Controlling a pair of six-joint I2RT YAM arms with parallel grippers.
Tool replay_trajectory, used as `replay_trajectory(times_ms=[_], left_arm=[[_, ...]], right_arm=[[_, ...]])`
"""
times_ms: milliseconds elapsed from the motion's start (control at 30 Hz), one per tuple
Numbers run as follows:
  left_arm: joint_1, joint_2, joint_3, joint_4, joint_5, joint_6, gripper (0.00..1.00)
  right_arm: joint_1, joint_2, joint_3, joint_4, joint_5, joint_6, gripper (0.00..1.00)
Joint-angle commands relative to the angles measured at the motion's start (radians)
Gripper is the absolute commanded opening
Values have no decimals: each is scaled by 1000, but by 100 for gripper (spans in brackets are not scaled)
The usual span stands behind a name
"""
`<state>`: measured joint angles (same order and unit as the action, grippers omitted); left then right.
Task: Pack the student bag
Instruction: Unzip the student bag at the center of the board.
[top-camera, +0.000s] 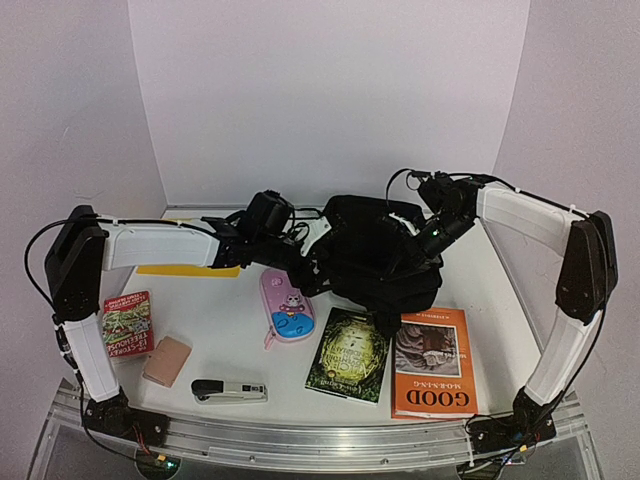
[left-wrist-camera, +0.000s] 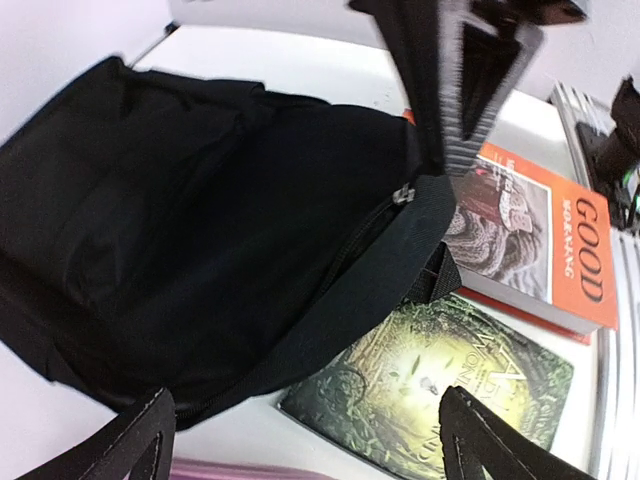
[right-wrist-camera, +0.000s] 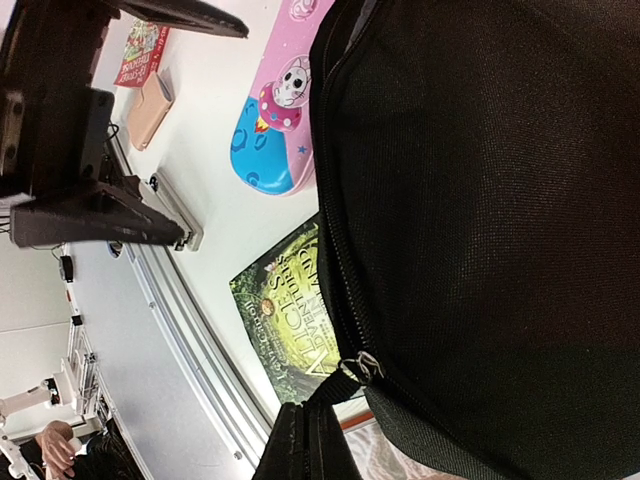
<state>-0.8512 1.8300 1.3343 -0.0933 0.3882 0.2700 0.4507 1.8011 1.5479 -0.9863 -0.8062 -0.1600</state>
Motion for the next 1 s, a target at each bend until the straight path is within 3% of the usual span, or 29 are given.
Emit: replay_trajectory(times_ms=[0, 267, 467, 700, 967], left_arm=[[-49, 47, 75, 57, -55, 291, 90], [-101, 158, 191, 39, -116, 383, 78], [-120, 203, 221, 22, -136, 394, 45], [-119, 136, 119, 82, -227, 385, 3], [-86, 56, 11, 166, -277, 375, 0]], right_arm=[[8, -10, -6, 12, -53, -10, 0], [8, -1, 2, 12, -69, -9, 0], [8, -6, -6, 11, -57, -11, 0], [-44, -37, -52, 2, -26, -40, 0], [-194, -55, -132, -54, 54, -156, 0]])
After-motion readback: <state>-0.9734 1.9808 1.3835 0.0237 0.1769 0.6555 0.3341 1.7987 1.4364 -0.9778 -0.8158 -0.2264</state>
